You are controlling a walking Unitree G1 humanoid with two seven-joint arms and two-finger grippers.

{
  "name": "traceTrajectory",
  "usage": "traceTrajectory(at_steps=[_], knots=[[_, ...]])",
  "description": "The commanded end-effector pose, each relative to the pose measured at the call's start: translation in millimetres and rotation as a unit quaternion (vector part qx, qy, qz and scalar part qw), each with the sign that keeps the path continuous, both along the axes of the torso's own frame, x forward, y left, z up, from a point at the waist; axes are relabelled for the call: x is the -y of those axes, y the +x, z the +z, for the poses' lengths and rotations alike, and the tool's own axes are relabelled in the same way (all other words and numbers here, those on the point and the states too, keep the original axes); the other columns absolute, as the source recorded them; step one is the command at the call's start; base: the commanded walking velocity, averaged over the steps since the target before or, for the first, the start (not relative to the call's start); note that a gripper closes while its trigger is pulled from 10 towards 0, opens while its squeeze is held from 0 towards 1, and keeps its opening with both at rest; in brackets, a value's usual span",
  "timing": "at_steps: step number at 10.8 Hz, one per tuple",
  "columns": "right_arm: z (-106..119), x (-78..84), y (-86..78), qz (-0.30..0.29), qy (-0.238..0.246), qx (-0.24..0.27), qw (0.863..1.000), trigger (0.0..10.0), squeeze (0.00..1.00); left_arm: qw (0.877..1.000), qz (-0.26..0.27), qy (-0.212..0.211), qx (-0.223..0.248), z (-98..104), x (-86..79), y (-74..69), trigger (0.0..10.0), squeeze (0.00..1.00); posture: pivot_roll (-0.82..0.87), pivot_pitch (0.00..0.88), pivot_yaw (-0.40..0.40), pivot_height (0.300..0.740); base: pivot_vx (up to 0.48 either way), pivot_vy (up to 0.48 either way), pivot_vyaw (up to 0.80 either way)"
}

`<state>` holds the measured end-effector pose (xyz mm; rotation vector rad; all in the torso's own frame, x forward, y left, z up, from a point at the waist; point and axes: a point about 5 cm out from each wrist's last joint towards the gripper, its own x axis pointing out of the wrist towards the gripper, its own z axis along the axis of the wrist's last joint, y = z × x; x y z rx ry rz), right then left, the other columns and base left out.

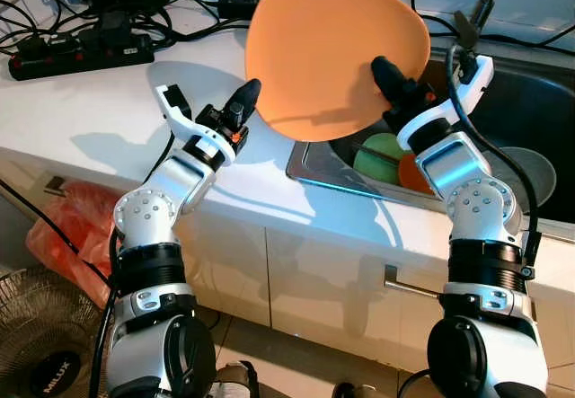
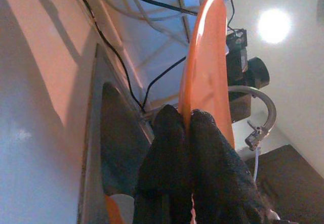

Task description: Kitchen organization

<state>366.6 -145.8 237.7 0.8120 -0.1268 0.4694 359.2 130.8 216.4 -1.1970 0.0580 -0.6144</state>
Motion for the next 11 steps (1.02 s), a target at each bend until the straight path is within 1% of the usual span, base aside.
traceTrajectory(at_steps=[1,3,4,5,6,7,8,9,11], knots=[[11.0,-1.3,1.9,0.002,0.008,0.020,1.000,0.0,0.00,1.000,-0.023,-0.004,0.018,7.9,6.5,-3.9,0.0,0.00,0.10,0.107,0.011,0.740,0.000,0.000,0.00],[10.1,-1.1,1.3,0.006,0.014,0.016,1.000,0.0,0.00,0.999,-0.031,0.000,0.011,4.2,8.1,-5.3,0.0,0.00,0.10,0.111,0.010,0.740,0.000,0.000,0.00],[9.0,-0.7,0.7,0.007,0.016,0.014,1.000,0.0,0.00,1.000,-0.029,0.009,0.005,2.1,8.2,-4.7,0.0,0.00,0.10,0.112,0.010,0.740,0.000,0.000,0.00],[8.2,-0.7,0.3,0.008,0.016,0.012,1.000,0.0,0.00,0.999,-0.021,0.032,-0.003,-1.5,8.2,-2.8,0.2,0.00,0.10,0.112,0.009,0.740,0.000,0.000,0.00],[7.9,-0.6,0.3,0.010,0.016,0.012,1.000,0.0,0.00,0.999,-0.020,0.043,-0.011,-4.5,8.5,-1.9,6.6,0.14,0.10,0.111,0.009,0.740,0.000,0.000,0.00],[7.7,-0.5,0.3,0.010,0.016,0.011,1.000,0.0,0.00,0.998,-0.022,0.057,-0.021,-7.8,9.3,-2.4,10.0,1.00,0.10,0.110,0.008,0.740,0.000,0.000,0.00],[7.4,-0.4,0.6,0.009,0.018,0.010,1.000,0.0,0.00,0.997,-0.024,0.071,-0.027,-11.1,10.9,-3.0,10.0,1.00,0.10,0.108,0.007,0.740,0.000,0.000,0.00],[7.0,0.1,0.8,0.005,0.020,0.009,1.000,0.0,0.00,0.996,-0.024,0.076,-0.030,-13.2,12.1,-3.3,10.0,1.00,0.10,0.105,0.008,0.740,0.000,0.000,0.00],[8.0,3.8,2.1,-0.017,0.026,0.006,0.999,0.0,0.00,0.995,-0.024,0.090,-0.026,-12.4,12.7,-3.6,10.0,1.00,0.10,0.103,0.007,0.740,0.000,0.000,0.00]])
